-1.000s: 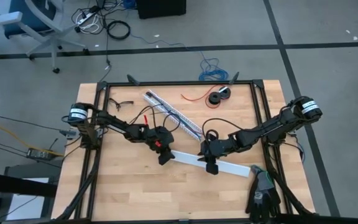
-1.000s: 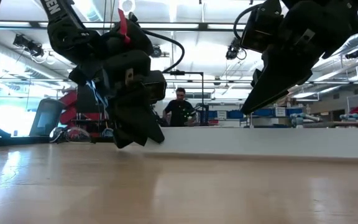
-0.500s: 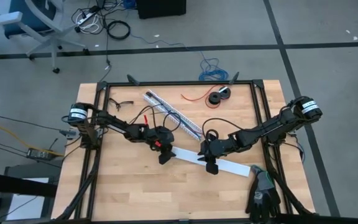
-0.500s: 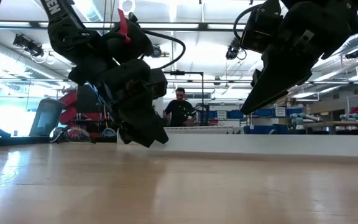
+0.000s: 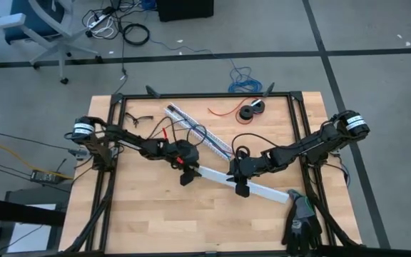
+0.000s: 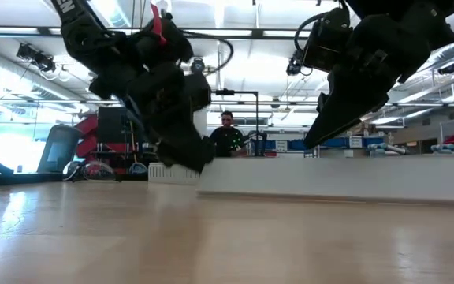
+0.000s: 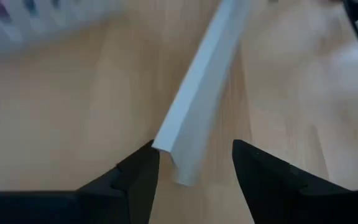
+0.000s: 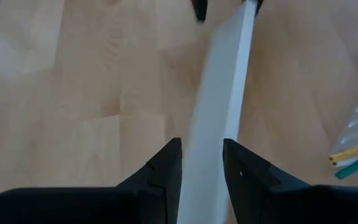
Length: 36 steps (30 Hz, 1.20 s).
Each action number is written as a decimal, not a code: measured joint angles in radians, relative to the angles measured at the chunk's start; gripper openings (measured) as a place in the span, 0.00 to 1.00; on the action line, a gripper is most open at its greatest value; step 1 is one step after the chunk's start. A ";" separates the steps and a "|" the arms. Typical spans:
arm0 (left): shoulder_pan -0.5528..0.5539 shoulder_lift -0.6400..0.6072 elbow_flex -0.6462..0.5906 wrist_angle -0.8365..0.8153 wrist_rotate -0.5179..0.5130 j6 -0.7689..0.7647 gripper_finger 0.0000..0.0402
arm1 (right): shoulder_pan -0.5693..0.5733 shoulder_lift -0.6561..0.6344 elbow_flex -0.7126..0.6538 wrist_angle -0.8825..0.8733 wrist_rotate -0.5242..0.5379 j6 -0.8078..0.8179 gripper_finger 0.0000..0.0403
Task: Ziptie cables
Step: Close the white cable duct
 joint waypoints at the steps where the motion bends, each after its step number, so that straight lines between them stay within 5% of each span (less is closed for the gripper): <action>1: 0.010 -0.024 0.000 -0.010 -0.007 0.027 0.53 | -0.006 0.000 0.000 -0.001 0.000 -0.010 0.26; 8: 0.054 -0.139 0.002 -0.136 -0.142 0.156 0.53 | -0.052 0.000 0.000 -0.008 0.000 -0.046 0.26; 16: 0.062 -0.127 0.000 -0.248 -0.421 0.205 0.53 | -0.095 0.001 0.000 -0.012 -0.006 0.004 0.26; 36: 0.054 -0.126 0.000 -0.046 -0.425 0.082 0.53 | -0.061 0.073 -0.081 -0.031 0.077 0.431 0.25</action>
